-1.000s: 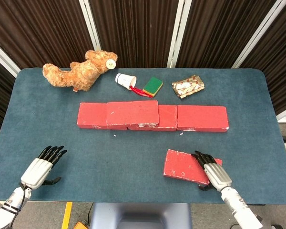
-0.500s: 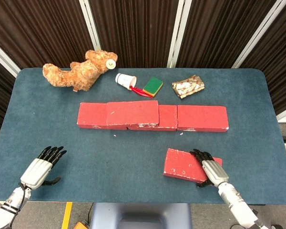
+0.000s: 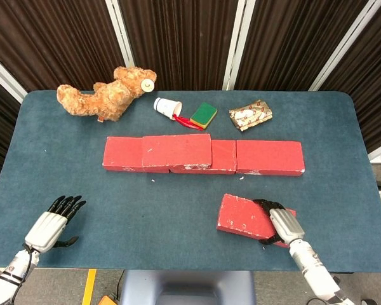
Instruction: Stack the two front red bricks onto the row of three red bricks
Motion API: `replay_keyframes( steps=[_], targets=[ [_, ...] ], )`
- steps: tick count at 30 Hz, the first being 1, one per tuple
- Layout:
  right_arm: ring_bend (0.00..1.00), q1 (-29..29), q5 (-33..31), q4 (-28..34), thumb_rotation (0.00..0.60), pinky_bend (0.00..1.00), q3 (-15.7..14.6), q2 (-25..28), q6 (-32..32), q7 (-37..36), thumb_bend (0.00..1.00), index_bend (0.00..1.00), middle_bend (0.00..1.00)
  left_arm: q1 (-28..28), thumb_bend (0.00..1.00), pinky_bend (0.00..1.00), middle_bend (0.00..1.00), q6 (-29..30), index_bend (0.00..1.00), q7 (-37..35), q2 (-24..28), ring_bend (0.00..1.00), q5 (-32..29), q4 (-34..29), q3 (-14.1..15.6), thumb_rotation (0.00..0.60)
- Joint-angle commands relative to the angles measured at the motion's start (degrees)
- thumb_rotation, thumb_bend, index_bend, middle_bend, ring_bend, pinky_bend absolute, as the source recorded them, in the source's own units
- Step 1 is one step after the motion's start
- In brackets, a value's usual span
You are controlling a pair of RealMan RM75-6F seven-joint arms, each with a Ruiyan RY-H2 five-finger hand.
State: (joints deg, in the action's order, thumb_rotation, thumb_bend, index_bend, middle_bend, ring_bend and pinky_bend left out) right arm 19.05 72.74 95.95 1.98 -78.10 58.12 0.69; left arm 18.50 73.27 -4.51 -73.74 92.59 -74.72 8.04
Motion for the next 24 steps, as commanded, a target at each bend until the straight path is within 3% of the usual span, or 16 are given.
replay_keyframes(
  steps=[1, 8, 12, 17, 24],
  targets=[
    [0.58, -0.1, 1.6, -0.4, 0.6, 0.83, 0.8, 0.0, 1.8, -0.7, 0.17, 0.56, 0.56, -0.3, 0.25, 0.05, 0.0, 0.0, 0.0, 0.3, 0.0, 0.0, -0.3, -0.1, -0.1, 0.6],
    [0.59, 3.5, 5.9, -0.9, 0.6, 0.82, 6.6, 4.2, 4.9, -1.1, 0.18, 0.58, 0.58, -3.3, 0.26, 0.05, 0.0, 4.3, 0.0, 1.9, 0.9, 0.0, -1.7, -1.6, -1.6, 0.6],
    [0.59, 8.7, 4.8, -3.4, 0.6, 0.81, 11.6, 7.5, 0.7, -3.2, 0.18, 0.58, 0.59, -5.5, 0.27, 0.05, 0.0, 7.5, 0.0, 3.5, 1.2, 0.0, -3.0, -1.8, -2.7, 0.6],
    [0.57, 16.1, 3.3, -11.7, 0.6, 0.8, 16.5, 8.9, -7.2, -10.6, 0.18, 0.55, 0.59, -7.5, 0.27, 0.05, 0.0, 8.7, 0.0, 7.2, 1.0, 0.0, -7.8, -2.8, -5.6, 0.6],
    [0.56, 24.1, 9.7, -28.1, 0.6, 0.79, 14.2, 5.9, -16.1, -23.0, 0.18, 0.54, 0.59, -7.9, 0.27, 0.05, 0.0, 9.7, 0.0, 10.3, -0.9, 0.0, -11.4, -2.2, -9.3, 0.6]
  ],
)
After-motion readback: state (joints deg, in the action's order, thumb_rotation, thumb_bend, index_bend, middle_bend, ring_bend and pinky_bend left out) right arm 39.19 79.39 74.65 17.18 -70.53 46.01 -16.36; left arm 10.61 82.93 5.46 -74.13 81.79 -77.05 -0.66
